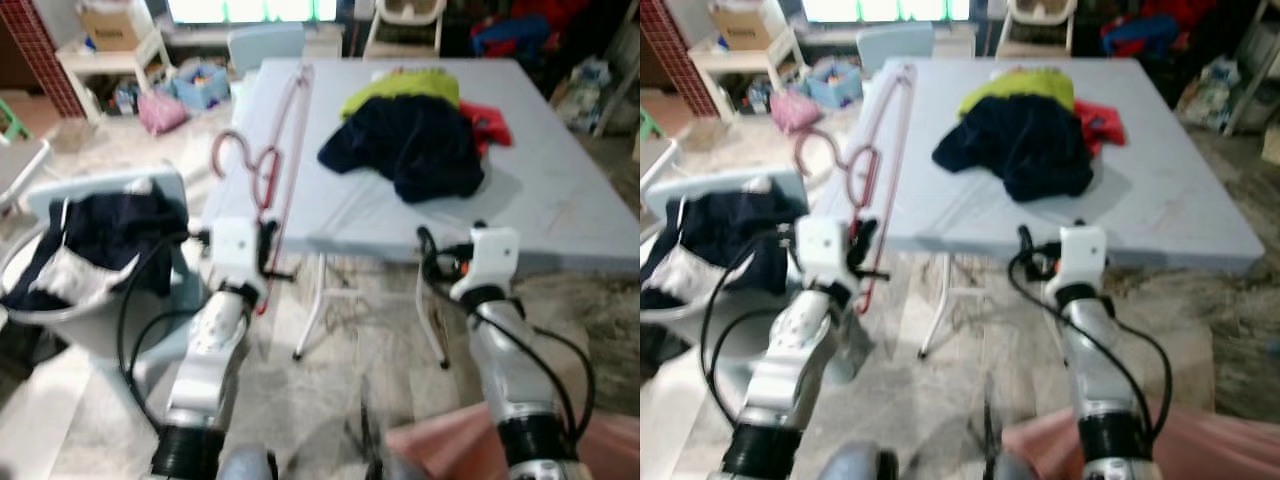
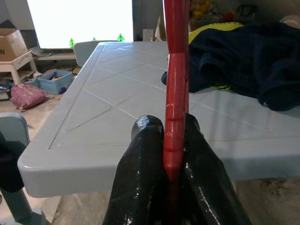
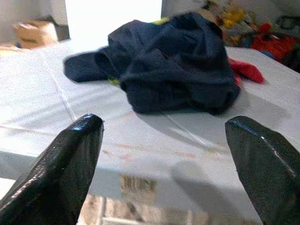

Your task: Hang hanger

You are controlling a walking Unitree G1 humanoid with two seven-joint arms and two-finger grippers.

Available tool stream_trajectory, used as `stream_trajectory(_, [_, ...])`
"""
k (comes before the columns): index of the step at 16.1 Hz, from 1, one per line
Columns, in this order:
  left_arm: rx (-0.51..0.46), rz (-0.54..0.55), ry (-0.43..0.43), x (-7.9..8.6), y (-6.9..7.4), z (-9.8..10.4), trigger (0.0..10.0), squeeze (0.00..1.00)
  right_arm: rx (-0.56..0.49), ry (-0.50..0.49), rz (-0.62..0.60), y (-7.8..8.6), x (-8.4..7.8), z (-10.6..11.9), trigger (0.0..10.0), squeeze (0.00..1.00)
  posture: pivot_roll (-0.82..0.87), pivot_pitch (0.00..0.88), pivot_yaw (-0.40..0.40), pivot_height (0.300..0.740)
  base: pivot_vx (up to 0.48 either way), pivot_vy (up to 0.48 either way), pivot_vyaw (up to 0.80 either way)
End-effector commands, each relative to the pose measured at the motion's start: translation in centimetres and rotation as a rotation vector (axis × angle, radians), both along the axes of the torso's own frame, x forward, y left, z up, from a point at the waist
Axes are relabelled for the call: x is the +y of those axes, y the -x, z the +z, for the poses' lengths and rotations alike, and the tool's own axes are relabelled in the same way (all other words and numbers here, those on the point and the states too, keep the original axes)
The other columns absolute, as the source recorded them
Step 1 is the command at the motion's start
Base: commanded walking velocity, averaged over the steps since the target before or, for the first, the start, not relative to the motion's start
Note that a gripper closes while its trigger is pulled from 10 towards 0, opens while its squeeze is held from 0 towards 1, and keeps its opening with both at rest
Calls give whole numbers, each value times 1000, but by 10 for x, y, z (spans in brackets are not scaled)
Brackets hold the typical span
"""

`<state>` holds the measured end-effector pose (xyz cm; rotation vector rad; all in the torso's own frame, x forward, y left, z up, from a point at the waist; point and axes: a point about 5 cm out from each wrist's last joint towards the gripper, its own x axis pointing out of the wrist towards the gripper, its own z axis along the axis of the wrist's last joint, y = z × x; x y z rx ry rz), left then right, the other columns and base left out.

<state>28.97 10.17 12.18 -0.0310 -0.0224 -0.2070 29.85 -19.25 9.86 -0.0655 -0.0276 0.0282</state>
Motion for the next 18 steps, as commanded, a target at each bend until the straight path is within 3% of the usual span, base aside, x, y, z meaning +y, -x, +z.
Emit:
stream_trajectory(1, [-11, 16, -7, 5, -2, 3, 10000, 0, -15, -1, -6, -3, 1, 8, 10000, 0, 13, 58, 12, 740, 0, 480, 0])
stream_trajectory(4, [-12, 11, -3, 2, -2, 4, 10000, 0, -5, -10, -2, -7, 3, 10, 10000, 0, 13, 58, 8, 740, 0, 480, 0])
stream_trajectory(6, [-4, 11, 0, 1, -2, 3, 10000, 0, -1, 76, -17, -11, 7, 10, 10000, 0, 14, 58, 6, 740, 0, 480, 0])
stream_trajectory(8, [-6, 10, -2, 1, -3, 4, 10000, 0, 7, 16, 19, -12, 10, 9, 10000, 0, 16, 58, 5, 740, 0, 480, 0])
stream_trajectory(13, [-2, 11, 1, 1, -3, 3, 10000, 0, 8, 83, 5, -14, 10, 11, 10000, 0, 11, 56, 4, 740, 0, 480, 0])
stream_trajectory(18, [-1, 6, -5, 1, -3, 3, 10000, 0, -1, 72, 19, -15, 5, 14, 10000, 0, 12, 54, 3, 740, 0, 480, 0])
